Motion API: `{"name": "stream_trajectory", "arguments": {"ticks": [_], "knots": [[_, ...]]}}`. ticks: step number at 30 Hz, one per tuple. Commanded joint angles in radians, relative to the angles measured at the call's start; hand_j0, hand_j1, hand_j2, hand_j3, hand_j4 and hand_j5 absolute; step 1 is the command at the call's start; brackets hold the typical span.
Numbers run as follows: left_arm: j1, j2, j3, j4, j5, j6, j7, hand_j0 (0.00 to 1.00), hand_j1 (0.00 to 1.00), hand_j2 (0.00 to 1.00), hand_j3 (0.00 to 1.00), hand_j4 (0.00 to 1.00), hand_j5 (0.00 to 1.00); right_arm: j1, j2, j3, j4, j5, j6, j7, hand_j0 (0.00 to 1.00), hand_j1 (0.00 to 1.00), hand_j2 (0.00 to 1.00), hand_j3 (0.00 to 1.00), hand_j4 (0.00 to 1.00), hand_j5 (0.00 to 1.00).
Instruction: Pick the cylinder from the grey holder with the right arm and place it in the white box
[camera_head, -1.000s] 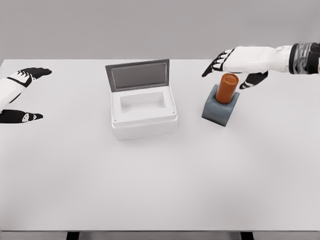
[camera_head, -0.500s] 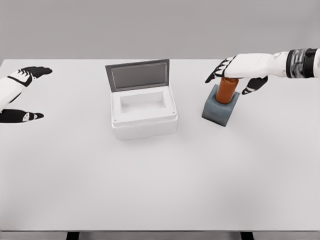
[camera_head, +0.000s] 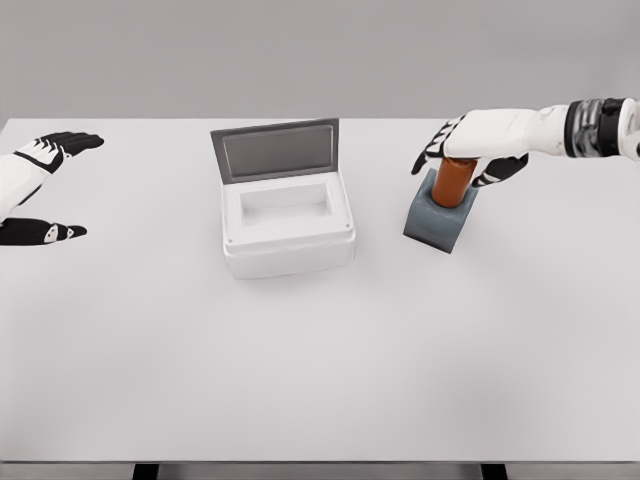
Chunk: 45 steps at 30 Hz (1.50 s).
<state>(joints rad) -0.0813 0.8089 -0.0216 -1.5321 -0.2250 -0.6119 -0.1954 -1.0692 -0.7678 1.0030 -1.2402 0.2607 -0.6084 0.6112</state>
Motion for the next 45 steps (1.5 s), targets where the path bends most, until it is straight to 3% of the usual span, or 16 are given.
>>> {"name": "stream_trajectory", "arguments": {"ticks": [1,10,13,20,24,35,39,45], "knots": [[0.0,0.0,0.0,0.0,0.007,0.001,0.001,1.0,1.0,1.0,1.0,1.0,1.0,0.0,-0.001,0.006,0.001,-0.005,0.003,0.0,0.68,0.68,0.68,0.68,0.68,0.68],[0.0,-0.002,0.0,-0.002,0.007,0.001,0.001,1.0,1.0,1.0,1.0,1.0,1.0,0.0,-0.001,0.019,-0.001,-0.006,0.003,0.0,0.27,0.27,0.27,0.27,0.27,0.27],[0.0,-0.002,0.0,0.0,0.007,0.001,0.001,1.0,1.0,1.0,1.0,1.0,1.0,-0.002,-0.001,0.016,-0.001,-0.006,0.003,0.0,0.21,0.21,0.21,0.21,0.21,0.21],[0.0,-0.002,0.0,0.0,0.007,0.001,0.001,1.0,1.0,1.0,1.0,1.0,1.0,-0.021,-0.027,-0.006,-0.012,-0.006,-0.002,0.0,0.22,0.22,0.22,0.22,0.22,0.22],[0.0,-0.002,0.0,0.0,0.007,0.001,0.001,1.0,1.0,1.0,1.0,1.0,1.0,-0.029,-0.005,-0.012,-0.054,-0.006,-0.002,0.0,0.22,0.22,0.22,0.22,0.22,0.22],[0.0,-0.002,0.0,0.0,0.007,0.001,0.001,1.0,1.0,1.0,1.0,1.0,1.0,-0.077,0.219,0.008,-0.044,-0.005,-0.002,0.0,0.26,0.26,0.26,0.26,0.26,0.26],[0.0,-0.002,0.0,0.0,0.007,0.001,0.001,1.0,1.0,1.0,1.0,1.0,1.0,-0.104,0.265,0.057,0.01,-0.001,-0.002,0.0,0.26,0.26,0.26,0.26,0.26,0.26],[0.0,-0.002,0.0,0.0,0.007,0.001,0.001,1.0,1.0,1.0,1.0,1.0,1.0,-0.106,0.265,0.071,0.01,0.002,-0.002,0.0,0.26,0.26,0.26,0.26,0.26,0.26]]}}
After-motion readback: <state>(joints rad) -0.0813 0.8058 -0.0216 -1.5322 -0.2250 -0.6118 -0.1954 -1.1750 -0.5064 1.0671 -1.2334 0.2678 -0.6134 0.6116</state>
